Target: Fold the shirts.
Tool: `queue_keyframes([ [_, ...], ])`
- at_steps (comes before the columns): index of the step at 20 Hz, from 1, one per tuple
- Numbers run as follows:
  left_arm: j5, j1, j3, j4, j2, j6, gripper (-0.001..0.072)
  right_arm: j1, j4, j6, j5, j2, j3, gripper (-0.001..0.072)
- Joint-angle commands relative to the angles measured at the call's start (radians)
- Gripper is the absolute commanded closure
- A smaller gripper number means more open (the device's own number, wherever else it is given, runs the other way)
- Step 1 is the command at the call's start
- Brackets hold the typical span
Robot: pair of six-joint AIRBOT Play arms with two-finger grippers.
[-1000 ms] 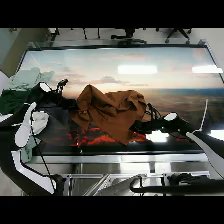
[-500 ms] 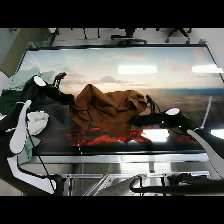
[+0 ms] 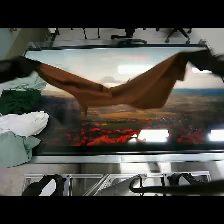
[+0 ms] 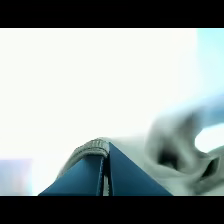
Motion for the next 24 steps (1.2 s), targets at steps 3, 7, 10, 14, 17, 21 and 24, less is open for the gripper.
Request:
queue_keyframes([
  [3, 0.175, 0.276, 0.000, -0.058, 0.414, -0.116, 0.0698, -0.156, 0.003, 0.005, -0.013, 0.067, 0.381, 0.0693],
  [7, 0.115, 0.421, -0.002, -0.111, 0.475, -0.111, 0.0697, -0.143, 0.002, -0.006, 0.019, 0.053, 0.405, 0.0693],
  [10, 0.007, 0.434, -0.002, -0.274, 0.377, -0.036, 0.0696, -0.144, 0.103, -0.026, 0.113, -0.018, 0.286, 0.0694],
  [14, -0.087, 0.219, -0.002, -0.375, 0.080, 0.102, 0.0696, -0.070, 0.151, -0.134, 0.127, -0.140, -0.031, 0.0693],
  [17, 0.006, -0.089, -0.002, -0.172, -0.204, 0.125, 0.0696, 0.023, 0.091, -0.224, 0.043, -0.285, -0.200, 0.0692],
  [21, 0.242, -0.306, 0.000, 0.056, -0.604, 0.122, 0.0696, 0.107, 0.053, -0.305, -0.142, -0.541, -0.244, 0.0693],
  [24, 0.403, -0.307, 0.002, -0.012, -0.804, 0.115, 0.0696, 0.126, 0.055, -0.330, -0.285, -0.702, -0.235, 0.0692],
])
